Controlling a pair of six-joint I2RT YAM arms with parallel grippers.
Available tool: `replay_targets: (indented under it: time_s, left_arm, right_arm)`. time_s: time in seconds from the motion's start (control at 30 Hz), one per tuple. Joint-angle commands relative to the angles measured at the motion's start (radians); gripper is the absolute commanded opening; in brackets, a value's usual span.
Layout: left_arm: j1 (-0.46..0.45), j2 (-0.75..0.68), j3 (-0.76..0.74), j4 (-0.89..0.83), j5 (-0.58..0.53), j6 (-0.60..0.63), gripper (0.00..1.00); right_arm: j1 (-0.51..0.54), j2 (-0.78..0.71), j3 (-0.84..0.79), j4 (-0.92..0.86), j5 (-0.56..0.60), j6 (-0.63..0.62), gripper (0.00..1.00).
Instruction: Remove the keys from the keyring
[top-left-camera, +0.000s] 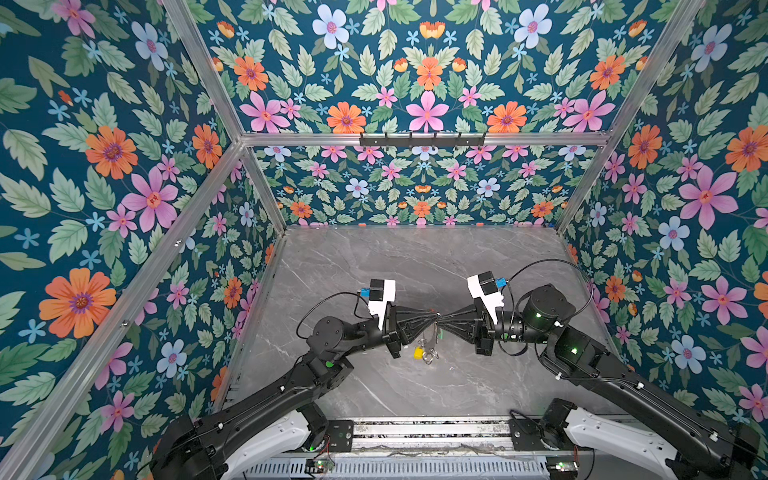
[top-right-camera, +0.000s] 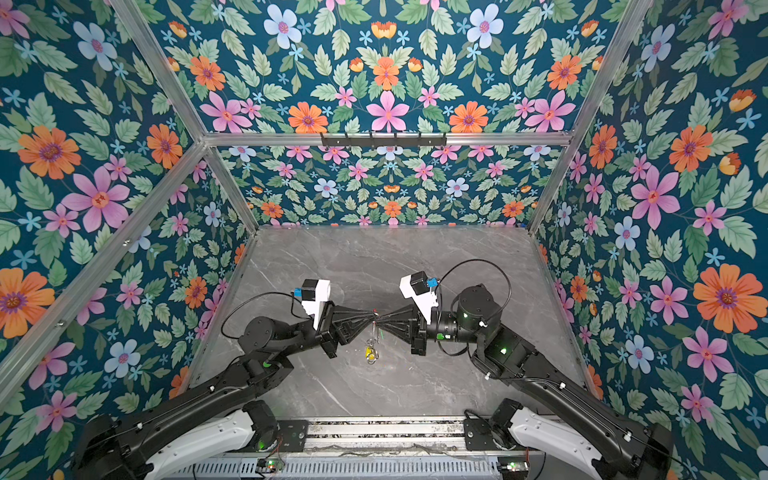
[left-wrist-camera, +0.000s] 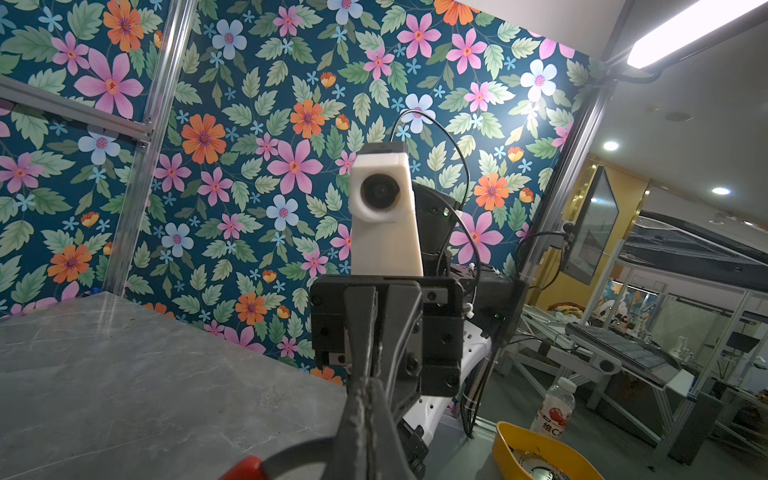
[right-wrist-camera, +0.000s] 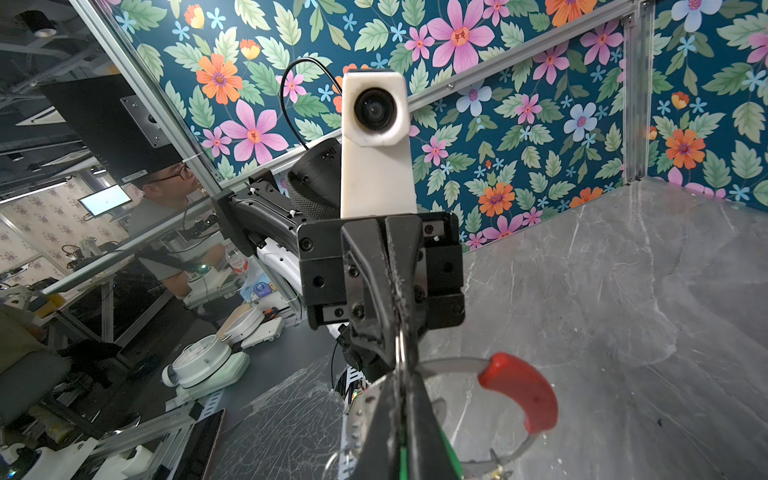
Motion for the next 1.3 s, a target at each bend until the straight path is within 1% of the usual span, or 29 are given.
replay_targets:
  time_s: [0.0,0.07,0.1,0.17,0.23,0.3,0.4,0.5,0.57,0.73,1.0,1.27]
  left_arm:
    - [0.001,-0.016,0.01,-0.008,-0.013,-0.006,0.1]
    - [0.001,-0.041,0.012,-0.069,-0.032,0.005,0.35]
    - [0.002,-0.057,0.014,-0.107,-0.039,0.013,0.43]
    - [0.001,-0.091,0.023,-0.187,-0.043,0.037,0.5]
    - [0.002,-0.122,0.038,-0.283,-0.045,0.067,0.54]
    - [0.002,-0.137,0.074,-0.41,-0.037,0.109,0.53]
    - [0.003,-0.116,0.141,-0.566,-0.006,0.146,0.47]
    - [0.003,-0.084,0.202,-0.688,0.017,0.175,0.45]
    - [0.003,-0.074,0.225,-0.733,0.023,0.19,0.45]
    - [0.002,-0.042,0.273,-0.801,0.062,0.209,0.45]
    - [0.003,0.018,0.299,-0.828,0.122,0.218,0.4]
    - [0.002,0.048,0.308,-0.817,0.148,0.222,0.3]
  right_arm:
    - [-0.002,-0.004,0.028,-0.066,0.003,-0.029,0.0]
    - [-0.01,-0.002,0.051,-0.142,0.005,-0.049,0.0]
    - [-0.016,0.0,0.068,-0.193,0.004,-0.065,0.0]
    - [-0.026,0.009,0.102,-0.296,-0.003,-0.1,0.0]
    - [-0.035,0.023,0.138,-0.399,-0.005,-0.139,0.0]
    - [-0.04,0.04,0.181,-0.502,-0.007,-0.186,0.0]
    - [-0.039,0.068,0.243,-0.633,-0.002,-0.252,0.0]
    - [-0.039,0.088,0.294,-0.726,0.012,-0.297,0.0]
    - [-0.039,0.105,0.328,-0.784,0.025,-0.326,0.0]
    - [-0.039,0.148,0.39,-0.875,0.048,-0.368,0.0]
    - [-0.037,0.205,0.454,-0.949,0.069,-0.4,0.0]
    - [-0.024,0.23,0.471,-0.956,0.085,-0.406,0.0]
